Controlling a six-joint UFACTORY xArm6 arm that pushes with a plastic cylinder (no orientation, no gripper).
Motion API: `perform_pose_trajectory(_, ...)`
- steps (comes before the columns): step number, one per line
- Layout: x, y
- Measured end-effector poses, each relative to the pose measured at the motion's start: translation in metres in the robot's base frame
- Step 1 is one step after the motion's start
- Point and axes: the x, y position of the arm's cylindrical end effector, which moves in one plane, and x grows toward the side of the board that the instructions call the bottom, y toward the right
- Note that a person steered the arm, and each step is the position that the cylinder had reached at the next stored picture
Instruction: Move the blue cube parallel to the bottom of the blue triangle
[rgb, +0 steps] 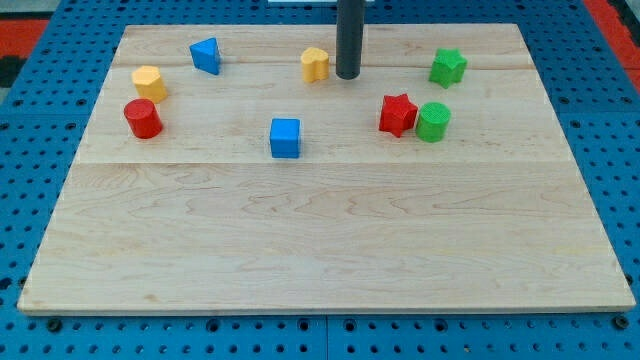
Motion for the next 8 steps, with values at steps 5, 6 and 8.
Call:
perform_pose_trajectory(5, -0.031, 0.0)
perform_pose_trajectory(6, -0.037, 0.0)
perform_pose_trajectory(8, -0.044, 0.0)
